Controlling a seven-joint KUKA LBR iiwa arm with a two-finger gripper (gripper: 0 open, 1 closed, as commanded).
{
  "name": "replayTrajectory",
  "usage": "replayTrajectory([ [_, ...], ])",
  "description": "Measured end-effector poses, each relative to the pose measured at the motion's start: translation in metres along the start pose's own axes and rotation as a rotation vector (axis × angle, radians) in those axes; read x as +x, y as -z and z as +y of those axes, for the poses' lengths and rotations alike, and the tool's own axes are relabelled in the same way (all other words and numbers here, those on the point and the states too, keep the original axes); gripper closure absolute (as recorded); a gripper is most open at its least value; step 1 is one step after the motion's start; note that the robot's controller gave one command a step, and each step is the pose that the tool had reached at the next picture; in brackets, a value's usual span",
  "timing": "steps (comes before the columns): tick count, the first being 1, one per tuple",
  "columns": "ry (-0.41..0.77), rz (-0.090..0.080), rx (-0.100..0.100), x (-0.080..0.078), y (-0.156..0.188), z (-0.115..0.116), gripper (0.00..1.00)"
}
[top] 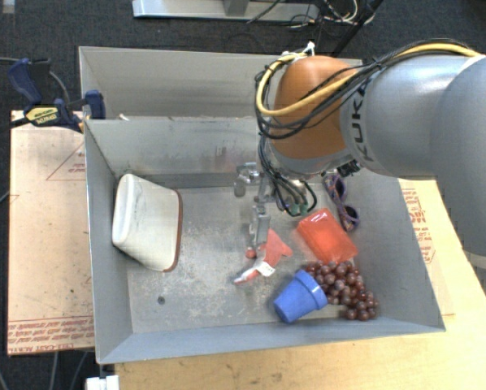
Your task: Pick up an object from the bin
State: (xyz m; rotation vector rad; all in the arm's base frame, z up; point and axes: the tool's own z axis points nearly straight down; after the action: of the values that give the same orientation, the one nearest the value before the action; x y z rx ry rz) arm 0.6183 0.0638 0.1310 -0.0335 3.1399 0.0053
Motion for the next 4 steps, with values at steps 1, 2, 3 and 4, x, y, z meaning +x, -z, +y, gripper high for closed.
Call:
replayTrajectory([
  [1, -0.065, 0.001, 0.005, 0.050, -0.004, -0.022, 0.00],
  [2, -0.060, 0.004, 0.000, 0.072, -0.019, -0.031, 0.00],
  [3, 0.316, -0.009, 0.004, 0.032, -0.057, -0.081, 1.00],
  [4, 0.316, -0.009, 0.004, 0.032, -0.057, -0.081, 1.00],
])
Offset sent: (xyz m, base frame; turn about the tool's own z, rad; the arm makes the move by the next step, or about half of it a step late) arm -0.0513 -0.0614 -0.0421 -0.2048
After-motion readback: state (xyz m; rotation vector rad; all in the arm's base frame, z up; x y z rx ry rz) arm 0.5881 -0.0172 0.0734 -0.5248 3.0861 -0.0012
